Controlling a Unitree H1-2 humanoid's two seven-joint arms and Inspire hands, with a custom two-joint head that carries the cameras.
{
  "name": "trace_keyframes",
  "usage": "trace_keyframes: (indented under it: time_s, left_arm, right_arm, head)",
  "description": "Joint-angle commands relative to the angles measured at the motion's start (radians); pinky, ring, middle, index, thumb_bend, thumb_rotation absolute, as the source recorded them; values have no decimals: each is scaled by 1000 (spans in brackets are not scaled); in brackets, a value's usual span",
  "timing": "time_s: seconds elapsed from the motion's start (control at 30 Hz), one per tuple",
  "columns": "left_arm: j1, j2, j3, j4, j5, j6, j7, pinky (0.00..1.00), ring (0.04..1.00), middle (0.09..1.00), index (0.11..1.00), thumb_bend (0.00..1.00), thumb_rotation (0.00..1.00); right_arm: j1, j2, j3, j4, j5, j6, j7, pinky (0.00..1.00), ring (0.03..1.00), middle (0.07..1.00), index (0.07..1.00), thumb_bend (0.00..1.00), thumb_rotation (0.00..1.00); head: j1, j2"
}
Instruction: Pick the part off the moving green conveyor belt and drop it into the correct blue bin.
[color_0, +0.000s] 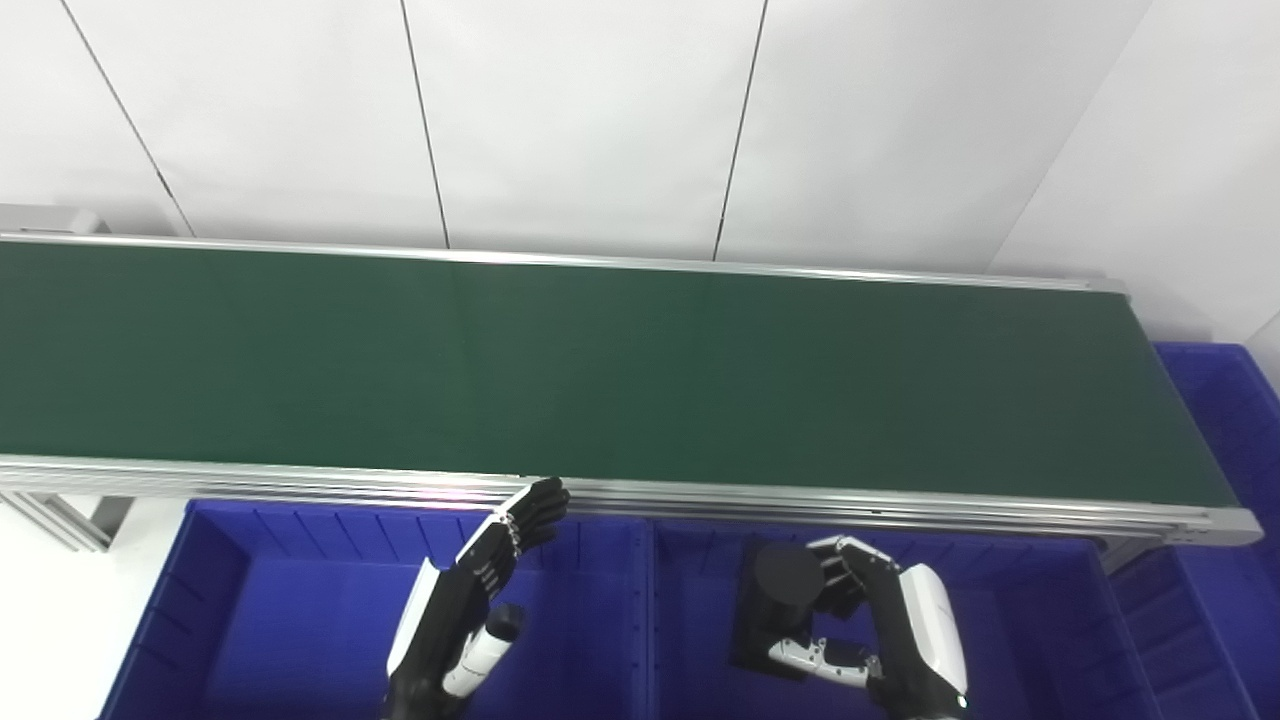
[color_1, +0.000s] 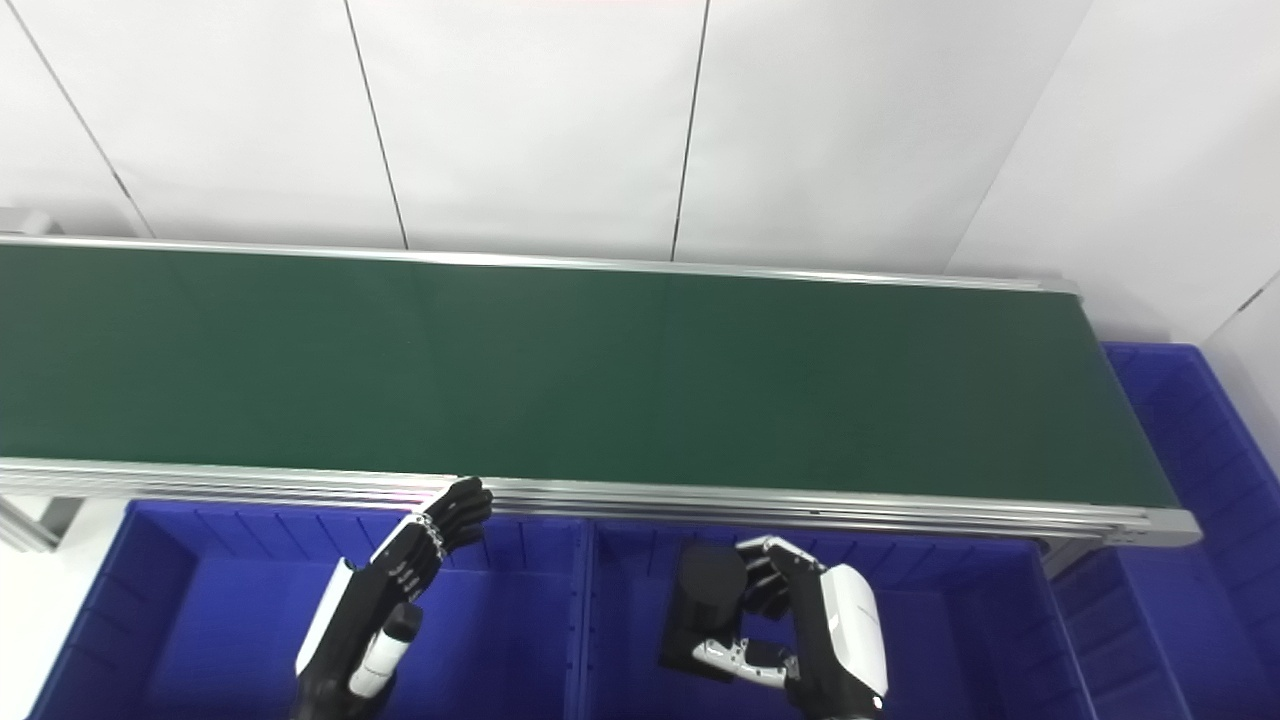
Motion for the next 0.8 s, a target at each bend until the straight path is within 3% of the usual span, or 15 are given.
trace_keyframes:
  time_s: [0.0,0.07,0.17,0.23,0.3,0.33,0.37,0.4,0.47,0.57,0.63,0.67,0.77]
  left_arm:
    - [-6,-7,4,-32,3,-29,-17,826,850,853,851,674,923]
    - [-3,-6,8,-35,6,-29,-22,830,854,858,855,677,929]
    - [1,-8,15,-38,-4,-29,-35,837,861,864,859,684,921]
    - [4,-11,18,-39,-3,-29,-38,838,861,862,857,677,922]
    - [9,-13,21,-42,-3,-29,-43,841,863,862,858,687,923]
    - [11,-13,22,-44,-3,-29,-45,841,862,862,859,689,924]
    - [12,-14,23,-44,-3,-29,-46,841,862,862,858,682,925]
    - [12,-15,24,-43,-4,-29,-47,840,860,860,856,674,923]
    - [11,-17,26,-41,-4,-29,-48,843,863,861,855,677,922]
    - [15,-17,31,-44,-15,-29,-59,844,864,862,855,674,915]
    - [17,-19,37,-45,-21,-29,-68,844,863,861,854,673,909]
    - [17,-20,41,-45,-21,-29,-71,846,864,861,853,670,905]
    - [18,-20,50,-45,-16,-29,-77,844,862,859,853,673,902]
  right_arm:
    - [-28,4,-8,16,-23,15,-29,286,361,481,492,521,0]
    - [-40,7,-10,51,-37,21,-45,308,390,452,524,516,0]
    - [-57,6,1,85,-80,51,-56,288,382,478,499,520,0]
    - [-58,7,6,87,-94,64,-57,337,435,453,537,515,0]
    - [-52,5,14,68,-108,79,-47,439,549,479,515,520,0]
    - [-47,3,18,60,-110,80,-43,483,599,602,506,515,58]
    - [-43,0,20,54,-103,69,-41,550,671,702,645,591,49]
    - [-38,-2,20,51,-88,45,-44,621,749,796,753,658,100]
    - [-26,-4,20,46,-56,-17,-67,737,884,946,914,792,353]
    - [-11,-3,24,47,-57,-142,-169,776,935,989,981,840,476]
    - [-7,11,20,50,-41,-243,-237,868,983,998,996,853,532]
    - [-3,17,18,40,-39,-270,-257,936,995,1000,999,859,579]
    - [14,31,18,0,-38,-308,-277,964,998,1000,1000,879,652]
  head:
    - [0,0]
    - [-4,1]
    - [-10,0]
    - [-11,2]
    - [-13,1]
    - [-13,2]
    - [-13,2]
    - [-15,1]
    - [-17,3]
    - [-15,5]
    - [-14,6]
    - [-14,6]
    - [-11,4]
